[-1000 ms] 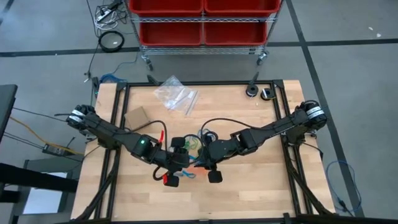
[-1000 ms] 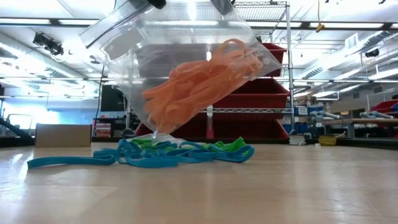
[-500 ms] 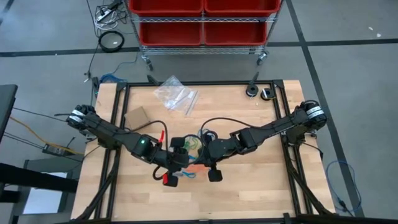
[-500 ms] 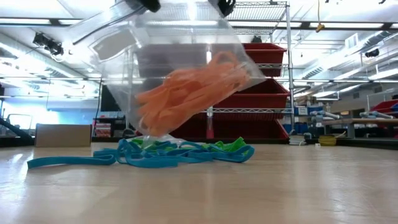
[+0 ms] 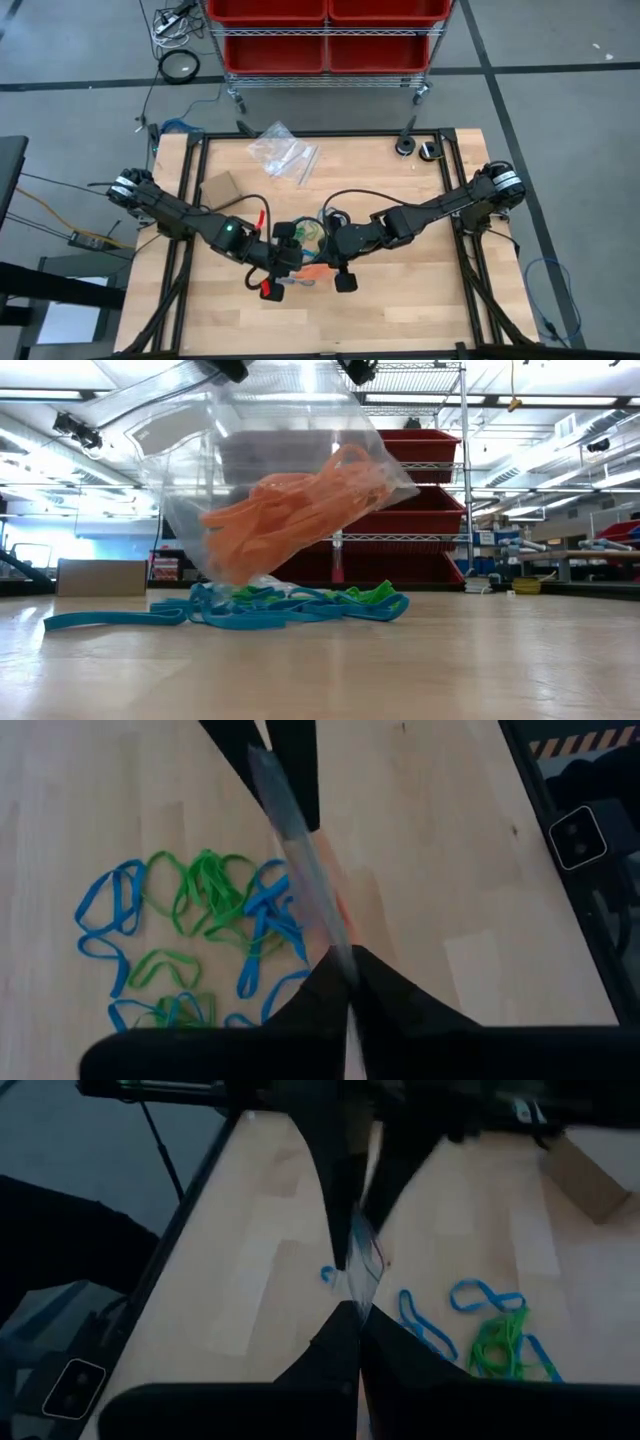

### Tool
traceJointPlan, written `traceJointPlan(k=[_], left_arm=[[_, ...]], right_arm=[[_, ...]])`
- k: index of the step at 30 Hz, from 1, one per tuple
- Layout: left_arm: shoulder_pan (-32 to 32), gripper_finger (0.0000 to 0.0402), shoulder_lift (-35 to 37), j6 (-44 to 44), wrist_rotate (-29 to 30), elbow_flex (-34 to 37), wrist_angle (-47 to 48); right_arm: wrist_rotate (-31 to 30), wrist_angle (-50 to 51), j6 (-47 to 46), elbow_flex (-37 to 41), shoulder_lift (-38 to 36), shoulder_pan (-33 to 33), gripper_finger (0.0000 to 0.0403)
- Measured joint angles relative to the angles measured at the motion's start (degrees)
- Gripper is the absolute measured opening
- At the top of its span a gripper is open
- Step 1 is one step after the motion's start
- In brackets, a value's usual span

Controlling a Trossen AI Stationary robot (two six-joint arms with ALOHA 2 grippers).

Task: Sort rubber bands
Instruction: Close the transparent zip bag

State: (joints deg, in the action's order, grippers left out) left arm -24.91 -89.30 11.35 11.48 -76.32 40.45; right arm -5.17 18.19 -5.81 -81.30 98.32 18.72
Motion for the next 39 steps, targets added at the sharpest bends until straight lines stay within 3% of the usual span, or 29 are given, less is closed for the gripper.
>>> traceJointPlan(k=[6,16,27,39], left_arm=[[0.0,0.0008,0.0,-1.6,0.6,0.1,-2.1],[0.0,0.0002,0.0,-3.5,1.0,0.1,-4.7],[0.0,0.0001,0.0,-3.6,1.3,0.1,-5.1],[0.0,0.0066,0.0,-1.9,-0.2,0.1,-4.4]], right_arm=[[4.4,-2.8,1.5,0.0,0.0,0.0,0.0003],[3.9,-2.6,1.5,0.0,0.0,0.0,0.0025],[1.9,-0.8,1.4,0.0,0.0,-0.1,0.0001],[1.7,-0.8,0.9,0.0,0.0,-0.2,0.0]])
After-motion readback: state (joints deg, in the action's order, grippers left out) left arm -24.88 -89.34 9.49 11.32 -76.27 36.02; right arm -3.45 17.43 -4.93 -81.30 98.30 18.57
